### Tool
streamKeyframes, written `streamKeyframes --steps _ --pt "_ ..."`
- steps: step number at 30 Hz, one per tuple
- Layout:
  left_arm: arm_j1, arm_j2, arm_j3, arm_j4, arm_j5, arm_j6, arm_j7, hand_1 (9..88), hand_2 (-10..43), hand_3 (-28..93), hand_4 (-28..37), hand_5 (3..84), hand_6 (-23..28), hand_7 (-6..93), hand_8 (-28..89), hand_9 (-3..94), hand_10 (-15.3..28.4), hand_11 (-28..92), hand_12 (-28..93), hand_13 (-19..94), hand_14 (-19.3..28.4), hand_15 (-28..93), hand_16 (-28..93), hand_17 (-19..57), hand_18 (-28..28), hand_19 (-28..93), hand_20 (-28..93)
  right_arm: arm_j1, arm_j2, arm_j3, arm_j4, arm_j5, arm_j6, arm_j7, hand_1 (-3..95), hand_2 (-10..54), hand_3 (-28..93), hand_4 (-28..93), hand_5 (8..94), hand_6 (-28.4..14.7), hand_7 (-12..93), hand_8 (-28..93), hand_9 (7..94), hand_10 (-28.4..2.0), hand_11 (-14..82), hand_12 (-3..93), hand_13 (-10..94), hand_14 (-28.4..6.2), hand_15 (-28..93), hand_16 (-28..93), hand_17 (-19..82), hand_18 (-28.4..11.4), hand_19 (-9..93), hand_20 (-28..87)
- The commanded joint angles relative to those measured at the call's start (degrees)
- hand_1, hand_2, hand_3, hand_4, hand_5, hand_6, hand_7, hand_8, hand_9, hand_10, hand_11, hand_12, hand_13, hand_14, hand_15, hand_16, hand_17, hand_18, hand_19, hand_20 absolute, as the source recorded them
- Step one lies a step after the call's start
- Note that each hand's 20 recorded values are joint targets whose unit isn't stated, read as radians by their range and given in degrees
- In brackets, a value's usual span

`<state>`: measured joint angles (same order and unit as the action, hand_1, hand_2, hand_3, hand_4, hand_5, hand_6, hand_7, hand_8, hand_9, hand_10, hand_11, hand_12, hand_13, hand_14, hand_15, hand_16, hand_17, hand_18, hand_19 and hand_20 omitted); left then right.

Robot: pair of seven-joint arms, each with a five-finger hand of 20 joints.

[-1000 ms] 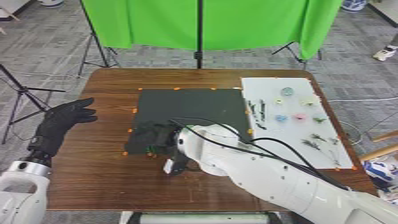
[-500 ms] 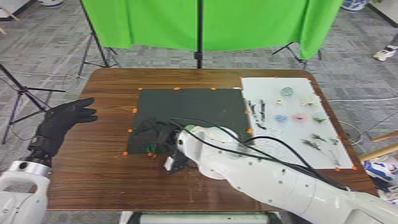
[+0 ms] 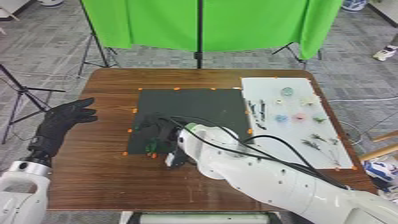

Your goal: Arrange flowers

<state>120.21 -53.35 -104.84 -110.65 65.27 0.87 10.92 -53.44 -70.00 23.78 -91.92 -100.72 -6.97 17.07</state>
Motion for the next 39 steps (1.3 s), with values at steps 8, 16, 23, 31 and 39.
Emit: streamKeyframes --steps 8,16,23,31,39 --pt "0.2 1.58 -0.55 -0.18 -5.05 8.09 0.3 16.4 6.9 60 -28.3 48.1 5.8 8.5 -3 49.7 16.0 16 13 43 20.2 23 1 11.6 16.3 15 21 -0.3 7.1 4.4 -9.3 12.7 13.0 -5.1 15.4 12.2 62 -13 54.1 -5.8 14 -5 56.9 -14.3 7.2 8.0 94 -2.6 70 25 71 -17.0 93 69" --pt "1.7 1.84 -1.1 0.43 -16.9 17.98 2.7 17.2 33.8 59 -28.2 50.6 5.9 8.6 -5 51.4 16.2 18 11 40 18.8 19 -1 13.7 14.5 19 21 -10.3 15.3 15.4 -19.1 10.8 23.9 -6.1 22.9 3.2 62 -10 56.2 -5.3 15 -6 60.5 -14.4 7.9 9.6 93 -2.7 67 24 69 -16.4 93 66" --pt "3.7 1.5 -3.17 1.01 -17.87 14.4 1.48 17.6 34.4 62 -28.3 50.2 6.9 8.8 -5 52.1 16.1 19 11 42 18.6 20 -1 15.0 14.6 21 21 -31.3 21.5 34.5 -27.5 -6.1 30.9 2.9 23.9 -8.9 60 -16 56.7 -6.0 15 -6 61.8 -15.8 8.4 13.8 88 -4.4 65 25 62 -16.3 93 59" --pt "7.5 -0.13 -5.98 -0.42 -15.46 11.43 -0.07 18.8 33.4 63 -28.3 50.3 6.8 9.1 -5 52.9 16.0 20 11 44 19.3 22 -2 14.8 15.0 21 21 -54.8 22.6 54.8 -29.0 -23.3 33.3 14.9 22.6 -9.5 58 -18 60.3 -7.0 14 -5 72.4 -17.2 21.1 22.2 87 -5.1 66 26 61 -17.5 93 60" --pt "9.3 -1.29 -6.25 -1.19 -15.38 11.35 -0.21 18.9 33.1 63 -28.3 50.3 6.6 9.3 -5 52.9 16.0 20 11 44 19.4 22 -2 14.7 15.0 21 20 -64.2 21.9 64.3 -27.7 -30.1 23.0 20.8 23.0 -9.5 56 -20 64.8 -7.5 14 -6 74.8 -17.0 24.8 24.8 87 -4.6 67 27 63 -17.6 93 62"
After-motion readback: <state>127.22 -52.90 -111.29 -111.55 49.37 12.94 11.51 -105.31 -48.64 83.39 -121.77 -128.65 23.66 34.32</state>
